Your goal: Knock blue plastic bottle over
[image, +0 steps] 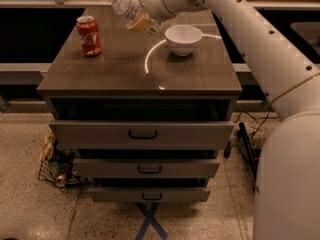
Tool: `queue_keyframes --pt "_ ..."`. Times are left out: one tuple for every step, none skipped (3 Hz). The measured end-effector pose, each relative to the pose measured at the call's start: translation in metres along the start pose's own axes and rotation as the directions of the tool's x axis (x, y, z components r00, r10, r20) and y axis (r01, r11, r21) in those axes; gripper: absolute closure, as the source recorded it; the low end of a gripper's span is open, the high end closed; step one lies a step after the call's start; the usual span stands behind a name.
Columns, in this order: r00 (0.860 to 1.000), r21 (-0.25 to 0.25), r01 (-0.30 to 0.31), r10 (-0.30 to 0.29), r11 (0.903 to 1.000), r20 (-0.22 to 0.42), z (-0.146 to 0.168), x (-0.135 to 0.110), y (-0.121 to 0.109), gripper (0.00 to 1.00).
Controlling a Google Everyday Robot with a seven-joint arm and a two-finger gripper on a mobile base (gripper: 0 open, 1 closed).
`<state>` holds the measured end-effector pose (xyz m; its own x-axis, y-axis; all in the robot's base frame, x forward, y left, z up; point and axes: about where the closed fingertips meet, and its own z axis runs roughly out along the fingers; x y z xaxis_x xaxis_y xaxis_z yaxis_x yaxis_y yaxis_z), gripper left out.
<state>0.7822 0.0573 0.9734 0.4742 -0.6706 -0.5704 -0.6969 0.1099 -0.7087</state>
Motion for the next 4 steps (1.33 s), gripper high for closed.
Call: queue_keyframes --pt "0.994 -0.191 0.106 -0.107 0.9758 0.005 0.009 0.007 0.032 1.00" --pt "0.988 -0.285 0.153 -0.149 0.9462 0.038 0.012 0.008 0.051 1.00" --pt "0.970 -0.367 0.240 -0.237 0.8987 0.055 0.026 0.010 0.070 0.98" --pt "0.947 -0.406 0.314 -0.313 0.8584 0.069 0.037 0.012 0.080 0.75"
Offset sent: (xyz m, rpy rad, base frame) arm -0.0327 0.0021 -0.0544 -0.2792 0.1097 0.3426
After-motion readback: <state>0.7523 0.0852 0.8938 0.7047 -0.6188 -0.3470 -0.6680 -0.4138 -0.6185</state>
